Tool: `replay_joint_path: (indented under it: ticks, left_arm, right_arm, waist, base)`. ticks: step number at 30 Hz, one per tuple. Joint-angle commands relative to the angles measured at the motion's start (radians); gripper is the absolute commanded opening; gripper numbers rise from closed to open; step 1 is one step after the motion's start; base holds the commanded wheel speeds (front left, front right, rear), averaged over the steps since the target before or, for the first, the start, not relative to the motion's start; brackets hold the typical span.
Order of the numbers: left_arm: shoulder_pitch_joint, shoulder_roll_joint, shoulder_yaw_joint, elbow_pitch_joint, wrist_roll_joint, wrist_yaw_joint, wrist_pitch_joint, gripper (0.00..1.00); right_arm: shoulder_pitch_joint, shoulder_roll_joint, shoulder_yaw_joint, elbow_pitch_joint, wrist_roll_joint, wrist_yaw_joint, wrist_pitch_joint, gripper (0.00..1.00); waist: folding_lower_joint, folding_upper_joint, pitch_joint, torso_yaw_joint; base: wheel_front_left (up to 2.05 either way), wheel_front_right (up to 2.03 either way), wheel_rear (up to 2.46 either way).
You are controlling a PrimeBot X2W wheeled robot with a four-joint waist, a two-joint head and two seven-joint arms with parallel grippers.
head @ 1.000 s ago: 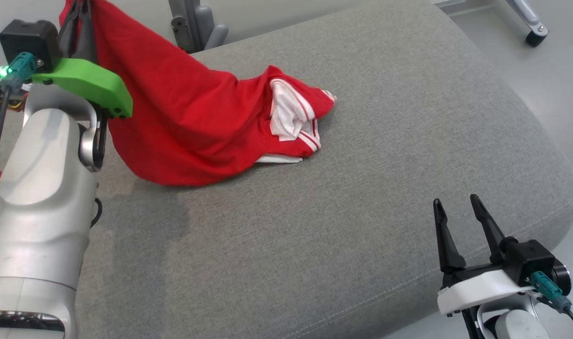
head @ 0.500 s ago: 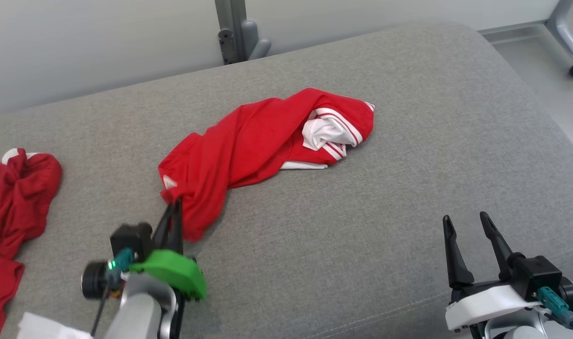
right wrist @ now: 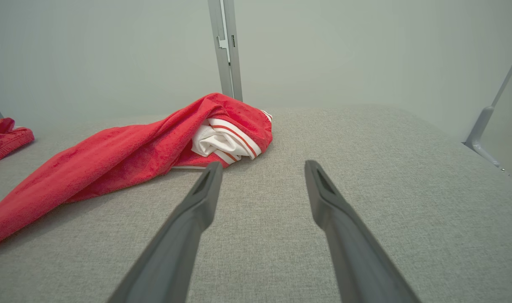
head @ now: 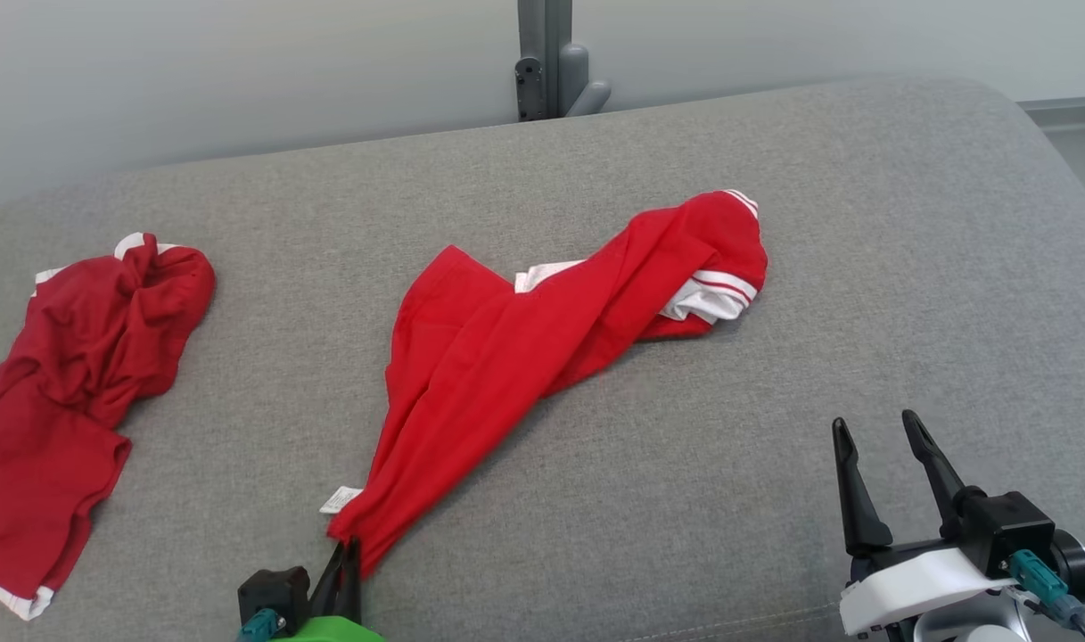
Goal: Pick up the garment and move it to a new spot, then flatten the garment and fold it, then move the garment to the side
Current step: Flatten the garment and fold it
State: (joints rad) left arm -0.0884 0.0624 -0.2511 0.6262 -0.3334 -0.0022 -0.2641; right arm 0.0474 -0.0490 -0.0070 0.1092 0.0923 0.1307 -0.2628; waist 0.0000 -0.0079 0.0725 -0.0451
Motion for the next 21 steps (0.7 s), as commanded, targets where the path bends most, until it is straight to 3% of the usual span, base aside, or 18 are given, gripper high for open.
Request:
replay_joint_path:
  ticks: [1,3,5,6,7,15,21]
  left_arm:
    - [0.009,0.002,0.011,0.001,0.002,0.005,0.0,0.0]
    - [0.027,-0.001,0.026,0.001,0.015,-0.006,0.0,0.0]
    - [0.045,-0.001,0.062,-0.005,0.02,-0.011,0.0,0.42]
    - [0.05,-0.003,0.073,-0.007,0.019,-0.014,0.0,0.92]
    - [0.057,-0.005,0.085,-0.01,0.013,-0.019,0.0,1.0]
    - [0.097,-0.011,0.202,-0.147,-0.057,-0.011,0.0,1.0]
    - [0.013,-0.012,0.179,-0.244,-0.031,-0.03,0.0,1.0]
  right_arm:
    - [0.006,-0.003,0.001,0.002,-0.009,0.0,-0.003,1.0]
    - [0.004,-0.002,0.002,0.002,-0.01,0.0,-0.003,1.0]
    - [0.004,-0.002,0.004,0.003,-0.01,0.0,-0.003,1.0]
    - [0.007,-0.002,0.005,0.004,-0.01,0.0,-0.003,1.0]
    - [0.009,-0.002,0.006,0.004,-0.01,0.0,-0.003,1.0]
    - [0.017,-0.002,0.016,0.006,-0.003,0.0,-0.003,1.0]
    - [-0.001,-0.002,0.023,-0.003,0.003,0.0,-0.003,1.0]
  waist:
    - [0.0,0.0079,-0.005,0.011]
    - [0.0,0.0079,-0.005,0.014]
    - [0.0,0.0079,-0.005,0.017]
    - [0.0,0.0079,-0.006,0.016]
    - [0.0,0.0079,-0.007,0.015]
    - [0.0,0.0079,-0.025,-0.025]
    - [0.0,0.0079,-0.004,-0.074]
  base:
    - [0.0,0.0,0.0]
    - [0.0,0.0,0.0]
    - [0.0,0.0,0.0]
    - [0.0,0.0,0.0]
    - [0.0,0.0,0.0]
    - [0.0,0.0,0.0]
    - [0.0,0.0,0.0]
